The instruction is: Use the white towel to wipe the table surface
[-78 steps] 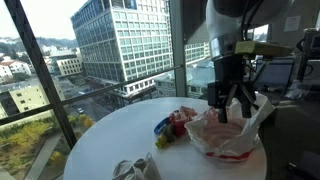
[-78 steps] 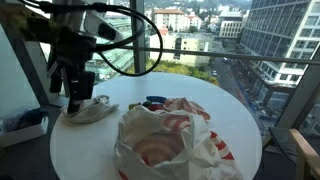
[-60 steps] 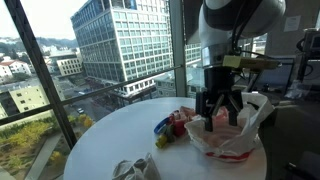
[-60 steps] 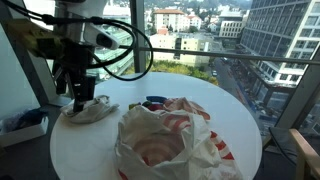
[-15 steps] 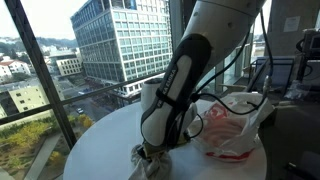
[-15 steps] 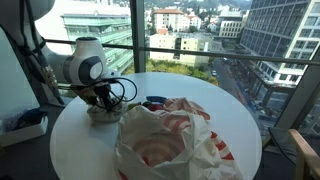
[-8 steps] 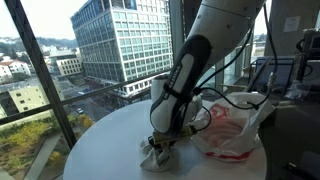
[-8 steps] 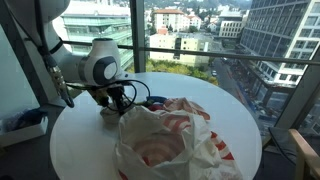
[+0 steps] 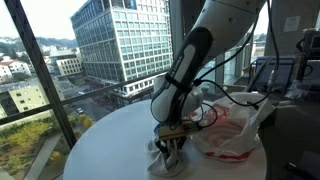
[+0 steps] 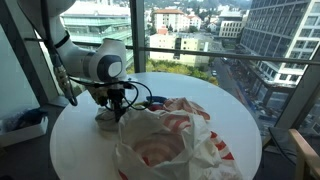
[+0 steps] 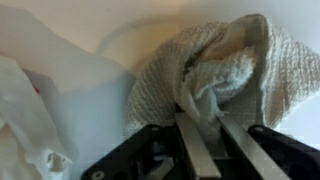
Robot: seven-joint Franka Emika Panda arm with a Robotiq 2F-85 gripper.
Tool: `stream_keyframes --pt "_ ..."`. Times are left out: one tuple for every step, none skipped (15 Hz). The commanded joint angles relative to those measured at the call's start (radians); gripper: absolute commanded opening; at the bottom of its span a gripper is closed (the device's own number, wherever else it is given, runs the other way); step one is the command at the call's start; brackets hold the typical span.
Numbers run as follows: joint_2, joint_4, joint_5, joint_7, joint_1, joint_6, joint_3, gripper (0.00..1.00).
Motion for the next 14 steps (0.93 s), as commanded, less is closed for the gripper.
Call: stream_keyframes --pt "-0.004 0.000 -0.009 0.007 -0.024 -0.013 0.024 0.30" --pt "-0.005 -0.001 -0.006 0.006 -0.028 -0.018 0.029 0.38" --pt "-0.005 -0.002 -0.005 0.006 -0.029 -0.020 0.031 0.41" --pt "-0.005 -0.002 -0.005 0.005 -0.029 -0.021 0.031 0.66" --pt "0.012 0.002 -0.005 -0.005 -0.029 0.018 0.037 0.39" --pt "0.033 0.012 -0.016 0.000 -0.021 0.043 0.031 0.20" --pt "0.066 0.032 -0.035 0.015 -0.008 0.051 0.019 0.19" --pt "0.087 0.045 -0.040 0.017 -0.005 0.064 0.017 0.13" --pt "0.105 0.058 -0.048 0.021 0.001 0.075 0.013 0.04" --pt "0.111 0.065 -0.065 0.033 0.014 0.077 0.001 0.02" --pt "0.116 0.071 -0.090 0.055 0.030 0.093 -0.018 0.03" --pt "0.124 0.084 -0.119 0.087 0.047 0.103 -0.043 0.05" --pt "0.132 0.106 -0.141 0.114 0.058 0.096 -0.064 0.04" --pt "0.150 0.141 -0.160 0.151 0.066 0.094 -0.089 0.05"
